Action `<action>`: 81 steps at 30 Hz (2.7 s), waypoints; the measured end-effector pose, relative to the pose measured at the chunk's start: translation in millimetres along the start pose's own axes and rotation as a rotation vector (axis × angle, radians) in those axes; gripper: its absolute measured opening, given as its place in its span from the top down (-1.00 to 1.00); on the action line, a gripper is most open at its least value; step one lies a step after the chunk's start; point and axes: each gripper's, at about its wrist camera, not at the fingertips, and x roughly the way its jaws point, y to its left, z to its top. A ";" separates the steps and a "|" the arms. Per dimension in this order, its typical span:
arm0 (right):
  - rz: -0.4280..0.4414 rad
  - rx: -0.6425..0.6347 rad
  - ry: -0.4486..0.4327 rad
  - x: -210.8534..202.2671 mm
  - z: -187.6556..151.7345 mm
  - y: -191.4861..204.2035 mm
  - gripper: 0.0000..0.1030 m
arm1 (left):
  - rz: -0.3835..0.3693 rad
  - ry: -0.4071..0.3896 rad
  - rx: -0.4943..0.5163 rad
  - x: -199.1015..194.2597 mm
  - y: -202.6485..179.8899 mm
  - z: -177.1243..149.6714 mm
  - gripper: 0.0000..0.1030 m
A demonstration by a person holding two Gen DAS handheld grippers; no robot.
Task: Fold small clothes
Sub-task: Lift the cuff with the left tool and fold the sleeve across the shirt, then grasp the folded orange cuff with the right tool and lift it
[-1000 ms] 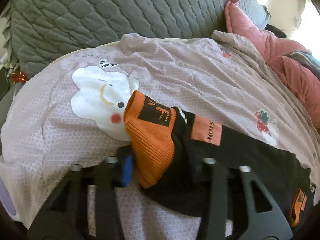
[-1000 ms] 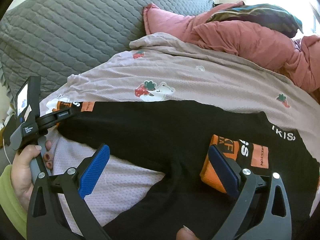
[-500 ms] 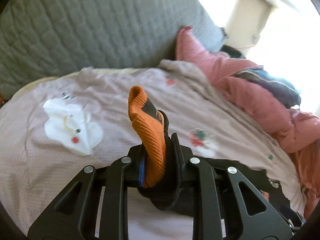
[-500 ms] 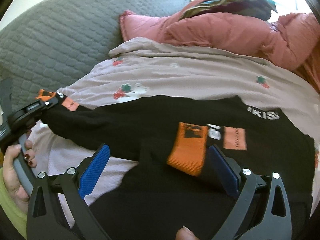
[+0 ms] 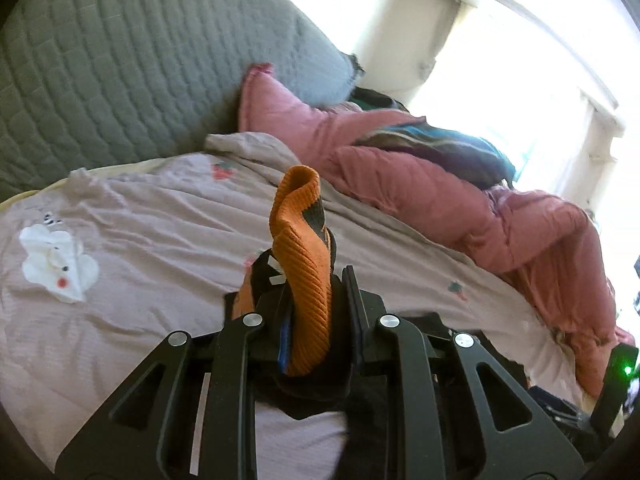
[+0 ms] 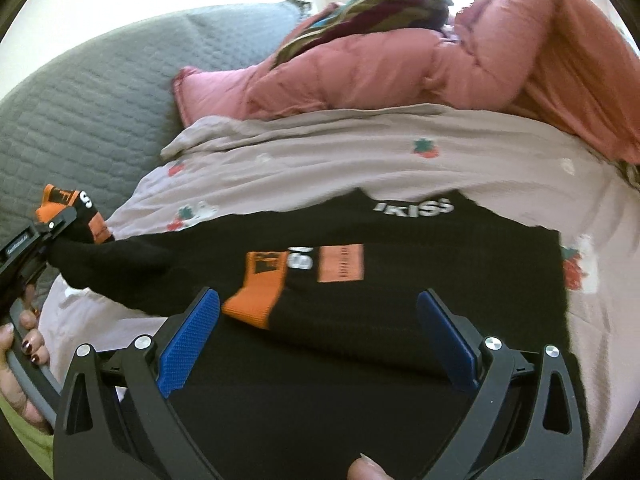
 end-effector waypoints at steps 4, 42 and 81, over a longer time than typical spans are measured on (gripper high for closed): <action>-0.021 0.030 -0.016 -10.8 -2.9 -21.5 -0.91 | -0.023 0.027 0.047 4.6 -26.8 -7.0 0.73; -0.081 0.164 -0.007 -26.6 -17.0 -85.2 -0.91 | -0.356 0.306 0.255 54.5 -132.5 -81.0 -0.06; -0.006 0.083 -0.245 -31.3 54.6 -50.8 0.78 | -0.070 0.223 0.052 65.5 -45.4 -32.6 -0.34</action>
